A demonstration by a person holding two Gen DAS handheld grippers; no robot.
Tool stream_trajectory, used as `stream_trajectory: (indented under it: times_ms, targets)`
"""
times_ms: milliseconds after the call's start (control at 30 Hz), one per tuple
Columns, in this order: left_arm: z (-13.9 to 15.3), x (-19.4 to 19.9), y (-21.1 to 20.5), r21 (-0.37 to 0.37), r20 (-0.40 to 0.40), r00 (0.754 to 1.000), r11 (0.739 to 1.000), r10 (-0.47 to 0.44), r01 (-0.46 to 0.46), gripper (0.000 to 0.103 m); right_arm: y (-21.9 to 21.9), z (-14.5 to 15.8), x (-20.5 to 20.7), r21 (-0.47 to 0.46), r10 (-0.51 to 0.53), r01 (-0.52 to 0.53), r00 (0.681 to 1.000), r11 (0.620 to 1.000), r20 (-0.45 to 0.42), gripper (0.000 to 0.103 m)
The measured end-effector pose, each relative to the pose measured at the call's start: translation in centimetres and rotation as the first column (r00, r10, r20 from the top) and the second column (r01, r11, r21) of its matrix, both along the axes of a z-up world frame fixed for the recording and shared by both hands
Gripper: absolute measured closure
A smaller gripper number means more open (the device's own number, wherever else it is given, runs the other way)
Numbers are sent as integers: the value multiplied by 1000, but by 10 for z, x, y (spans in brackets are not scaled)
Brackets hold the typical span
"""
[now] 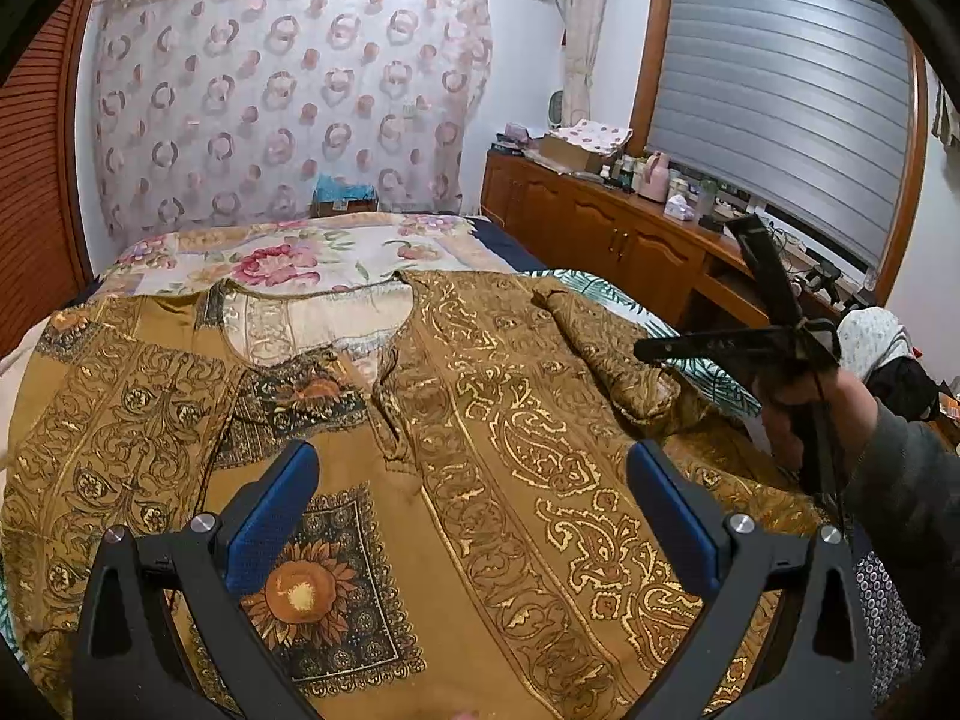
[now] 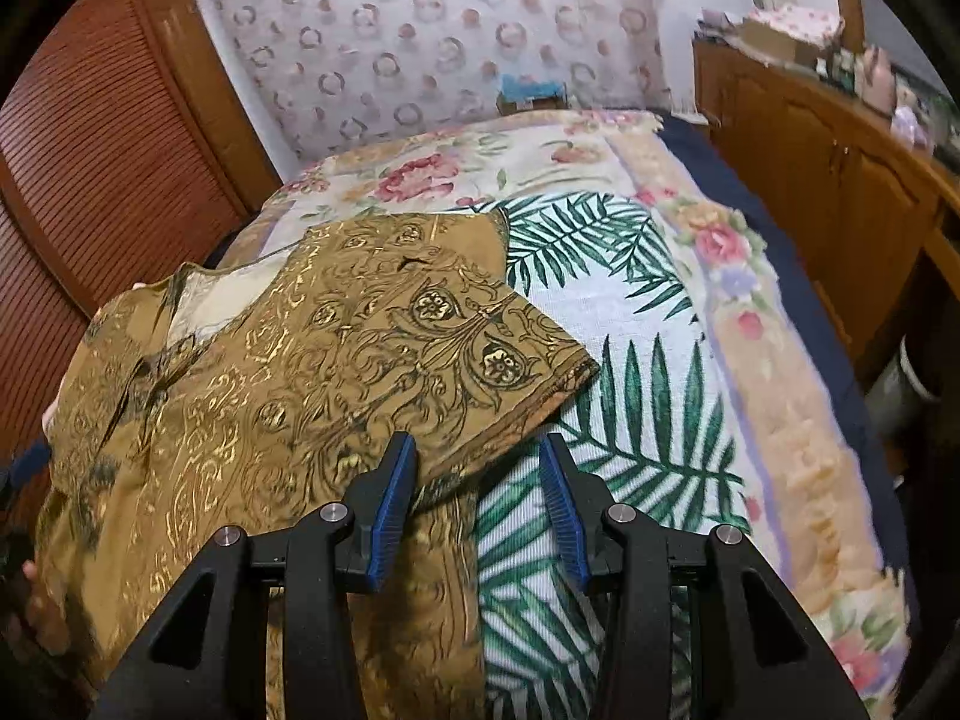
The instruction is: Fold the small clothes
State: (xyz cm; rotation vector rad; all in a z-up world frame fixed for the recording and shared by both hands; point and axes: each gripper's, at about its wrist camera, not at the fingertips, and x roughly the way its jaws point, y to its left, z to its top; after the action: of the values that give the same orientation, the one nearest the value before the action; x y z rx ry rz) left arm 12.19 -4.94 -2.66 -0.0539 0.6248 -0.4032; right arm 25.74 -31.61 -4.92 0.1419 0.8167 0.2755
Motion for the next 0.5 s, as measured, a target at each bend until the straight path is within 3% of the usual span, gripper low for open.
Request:
stream_trajectory:
  times_ms: [133, 200, 300, 500]
  targets:
    - [-2, 0, 0, 6, -5, 1000, 1000, 1, -1, 0, 5, 3, 13, -4, 1, -1, 1000, 1000, -5, 60]
    - [-2, -1, 1, 5, -3, 1000, 1000, 3, -3, 0, 6, 6, 16, -23, 21, -21, 1000, 1000, -11, 79]
    - [-1, 1, 7, -5, -4, 1000, 1000, 13, -13, 0, 15, 11, 17, -53, 46, -46, 999, 998, 10, 91]
    - [-3, 4, 17, -17, -14, 999, 999, 40, -40, 0, 35, 25, 11, -69, 96, -90, 992, 994, 85, 92]
